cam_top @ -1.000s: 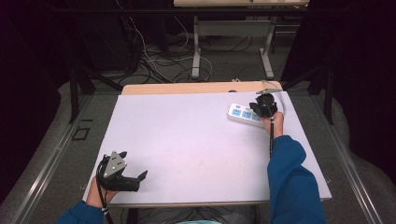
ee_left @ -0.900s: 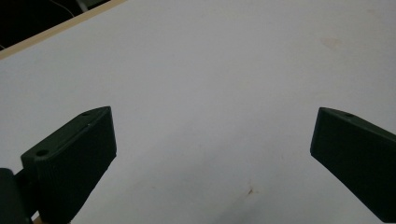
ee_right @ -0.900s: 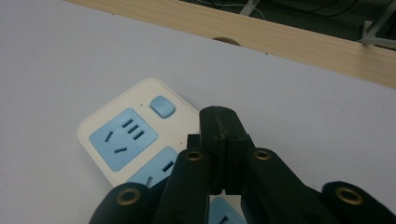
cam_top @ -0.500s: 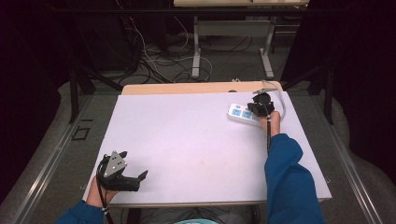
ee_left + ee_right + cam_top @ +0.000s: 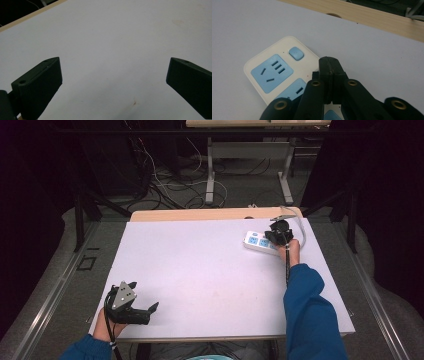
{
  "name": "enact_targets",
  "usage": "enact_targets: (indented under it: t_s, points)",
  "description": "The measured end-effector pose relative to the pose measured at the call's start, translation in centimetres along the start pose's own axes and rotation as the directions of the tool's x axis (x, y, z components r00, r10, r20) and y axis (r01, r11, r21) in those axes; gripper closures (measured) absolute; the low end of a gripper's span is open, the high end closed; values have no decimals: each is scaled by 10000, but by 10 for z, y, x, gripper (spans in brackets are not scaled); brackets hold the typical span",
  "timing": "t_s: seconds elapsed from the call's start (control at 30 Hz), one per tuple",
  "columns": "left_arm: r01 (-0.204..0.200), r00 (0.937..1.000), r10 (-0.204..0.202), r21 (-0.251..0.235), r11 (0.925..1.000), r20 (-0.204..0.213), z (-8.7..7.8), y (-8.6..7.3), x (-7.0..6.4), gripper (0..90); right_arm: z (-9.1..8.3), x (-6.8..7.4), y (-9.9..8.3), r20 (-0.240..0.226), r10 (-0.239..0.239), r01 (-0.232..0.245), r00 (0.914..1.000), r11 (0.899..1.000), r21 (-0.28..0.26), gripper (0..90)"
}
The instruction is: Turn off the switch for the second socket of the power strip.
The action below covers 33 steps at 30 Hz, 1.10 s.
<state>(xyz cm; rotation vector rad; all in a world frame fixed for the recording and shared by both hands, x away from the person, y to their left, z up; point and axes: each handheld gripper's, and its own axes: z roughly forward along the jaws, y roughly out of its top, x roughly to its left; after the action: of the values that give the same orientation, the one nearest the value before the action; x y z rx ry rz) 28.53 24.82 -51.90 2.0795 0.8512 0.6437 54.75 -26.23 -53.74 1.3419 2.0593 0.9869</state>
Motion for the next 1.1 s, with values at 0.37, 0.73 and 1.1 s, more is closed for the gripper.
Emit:
enact_targets:
  t_s: [0.37, 0.73, 1.1]
  points:
    - [5, 10000, -5, -3, 10000, 25, 0, 0, 0, 3, 1, 3, 0, 198, -274, 273, 9994, 9996, 58, 900]
    - [67, 10000, -67, 28, 10000, 73, 0, 0, -1, 3, 1, 4, 1, 263, -404, 402, 9988, 9992, 86, 900]
    - [73, 9999, -73, 40, 10000, 76, 0, -1, -1, 3, 1, 5, 0, 362, -437, 433, 9984, 9990, 123, 900]
